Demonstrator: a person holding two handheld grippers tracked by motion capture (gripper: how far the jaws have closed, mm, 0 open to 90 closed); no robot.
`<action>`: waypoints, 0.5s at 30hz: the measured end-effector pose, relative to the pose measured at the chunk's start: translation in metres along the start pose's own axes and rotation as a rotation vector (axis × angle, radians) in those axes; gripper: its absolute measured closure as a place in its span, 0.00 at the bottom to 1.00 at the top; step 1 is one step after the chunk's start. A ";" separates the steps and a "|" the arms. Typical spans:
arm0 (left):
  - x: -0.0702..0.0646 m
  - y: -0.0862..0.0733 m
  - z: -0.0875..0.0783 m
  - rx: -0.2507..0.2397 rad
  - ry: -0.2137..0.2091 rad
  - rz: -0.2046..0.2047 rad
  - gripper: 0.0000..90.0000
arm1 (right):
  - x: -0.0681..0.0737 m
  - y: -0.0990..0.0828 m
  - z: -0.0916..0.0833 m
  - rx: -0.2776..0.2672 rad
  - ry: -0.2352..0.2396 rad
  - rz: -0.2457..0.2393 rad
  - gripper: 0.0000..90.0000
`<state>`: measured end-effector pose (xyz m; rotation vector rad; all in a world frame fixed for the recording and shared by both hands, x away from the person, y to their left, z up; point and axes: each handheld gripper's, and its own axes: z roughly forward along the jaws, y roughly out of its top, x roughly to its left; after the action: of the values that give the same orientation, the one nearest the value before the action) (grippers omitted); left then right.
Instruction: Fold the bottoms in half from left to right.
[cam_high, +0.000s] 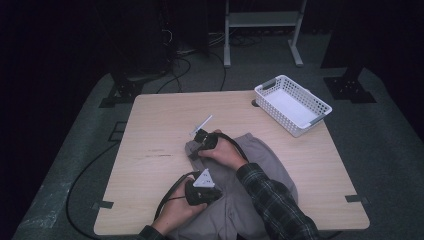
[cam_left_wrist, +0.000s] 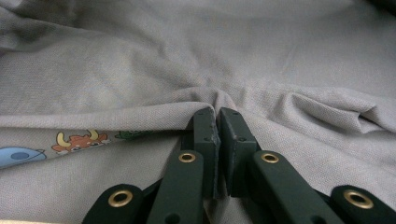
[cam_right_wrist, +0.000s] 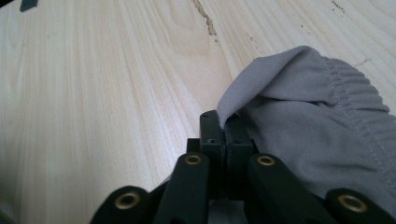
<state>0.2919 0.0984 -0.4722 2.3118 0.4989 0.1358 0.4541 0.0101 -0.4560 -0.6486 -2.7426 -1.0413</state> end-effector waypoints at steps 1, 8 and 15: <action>0.000 0.000 0.000 -0.002 -0.002 -0.001 0.95 | 0.001 0.000 -0.001 0.004 -0.002 -0.001 0.99; 0.001 0.002 -0.005 -0.027 -0.009 -0.035 0.97 | 0.003 0.006 -0.014 -0.018 -0.007 -0.018 0.99; -0.002 0.020 -0.032 -0.159 -0.079 -0.019 0.98 | 0.002 0.006 -0.042 -0.054 -0.016 -0.005 0.99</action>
<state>0.2886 0.1059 -0.4354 2.1475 0.4537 0.0721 0.4536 -0.0129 -0.4202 -0.6609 -2.7398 -1.1190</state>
